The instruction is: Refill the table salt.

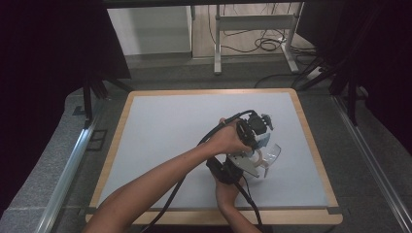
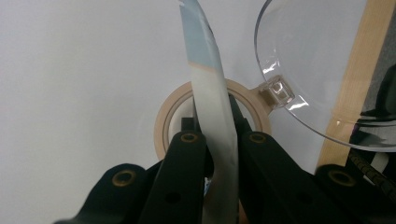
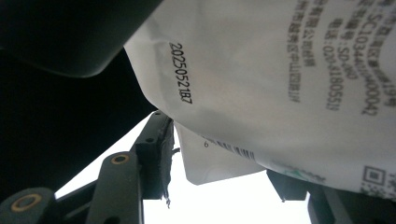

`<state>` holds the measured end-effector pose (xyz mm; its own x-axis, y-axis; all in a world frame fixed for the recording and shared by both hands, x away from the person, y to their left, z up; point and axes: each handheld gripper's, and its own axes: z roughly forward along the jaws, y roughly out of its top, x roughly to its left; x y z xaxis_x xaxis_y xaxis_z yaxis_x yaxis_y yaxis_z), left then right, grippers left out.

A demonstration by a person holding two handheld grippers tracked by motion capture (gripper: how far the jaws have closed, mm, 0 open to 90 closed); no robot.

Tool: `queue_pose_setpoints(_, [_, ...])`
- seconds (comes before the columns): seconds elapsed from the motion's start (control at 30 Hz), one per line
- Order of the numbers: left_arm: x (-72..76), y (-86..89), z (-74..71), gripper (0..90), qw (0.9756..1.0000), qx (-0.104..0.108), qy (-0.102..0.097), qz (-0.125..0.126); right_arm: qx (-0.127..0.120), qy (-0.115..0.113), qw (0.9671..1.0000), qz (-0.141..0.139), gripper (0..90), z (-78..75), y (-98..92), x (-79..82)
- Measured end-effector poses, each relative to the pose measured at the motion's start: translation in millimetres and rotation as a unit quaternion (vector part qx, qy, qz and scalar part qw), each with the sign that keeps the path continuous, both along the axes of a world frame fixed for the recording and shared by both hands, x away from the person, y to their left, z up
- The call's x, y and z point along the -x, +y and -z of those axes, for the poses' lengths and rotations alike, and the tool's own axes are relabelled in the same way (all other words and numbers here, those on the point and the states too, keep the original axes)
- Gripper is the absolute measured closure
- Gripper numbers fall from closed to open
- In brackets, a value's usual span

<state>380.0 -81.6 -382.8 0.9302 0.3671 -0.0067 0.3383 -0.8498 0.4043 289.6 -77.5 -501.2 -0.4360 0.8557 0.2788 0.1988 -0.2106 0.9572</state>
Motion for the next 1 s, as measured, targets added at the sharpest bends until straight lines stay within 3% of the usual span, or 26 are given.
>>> queue_pose_setpoints(1.0, [0.3, -2.4, -3.4, 90.0, 1.0000, -0.008, -0.002, 0.005, -0.005, -0.010, 0.9999, 0.004, 48.1, -2.6, 0.2, 0.3])
